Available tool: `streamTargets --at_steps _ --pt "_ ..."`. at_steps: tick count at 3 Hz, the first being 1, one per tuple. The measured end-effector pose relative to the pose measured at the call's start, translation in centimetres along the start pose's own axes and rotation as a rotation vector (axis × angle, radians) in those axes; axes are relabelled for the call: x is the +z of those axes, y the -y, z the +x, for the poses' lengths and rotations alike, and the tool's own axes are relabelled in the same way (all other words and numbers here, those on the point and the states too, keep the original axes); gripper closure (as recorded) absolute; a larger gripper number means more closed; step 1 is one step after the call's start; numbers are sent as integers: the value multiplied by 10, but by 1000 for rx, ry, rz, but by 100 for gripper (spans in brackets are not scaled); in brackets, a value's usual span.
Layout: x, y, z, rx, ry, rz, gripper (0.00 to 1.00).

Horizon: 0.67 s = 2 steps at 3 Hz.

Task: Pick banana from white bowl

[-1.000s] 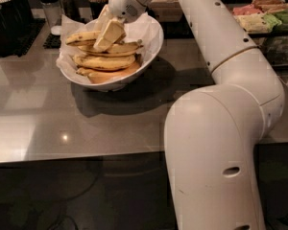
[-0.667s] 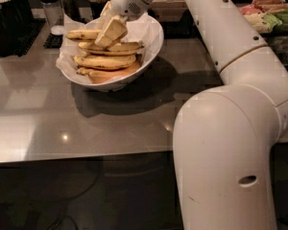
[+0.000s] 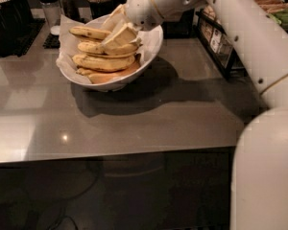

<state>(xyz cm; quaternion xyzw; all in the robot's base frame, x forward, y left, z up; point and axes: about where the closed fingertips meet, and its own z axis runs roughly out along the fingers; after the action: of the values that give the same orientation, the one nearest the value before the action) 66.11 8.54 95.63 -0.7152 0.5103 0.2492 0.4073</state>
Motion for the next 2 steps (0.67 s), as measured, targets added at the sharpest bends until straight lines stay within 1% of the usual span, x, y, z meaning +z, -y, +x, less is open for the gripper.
streamTargets --at_steps 1,2 --pt "-17 -26 -14 -46 134 98 100" --pt "-47 -60 -19 -29 148 207 100"
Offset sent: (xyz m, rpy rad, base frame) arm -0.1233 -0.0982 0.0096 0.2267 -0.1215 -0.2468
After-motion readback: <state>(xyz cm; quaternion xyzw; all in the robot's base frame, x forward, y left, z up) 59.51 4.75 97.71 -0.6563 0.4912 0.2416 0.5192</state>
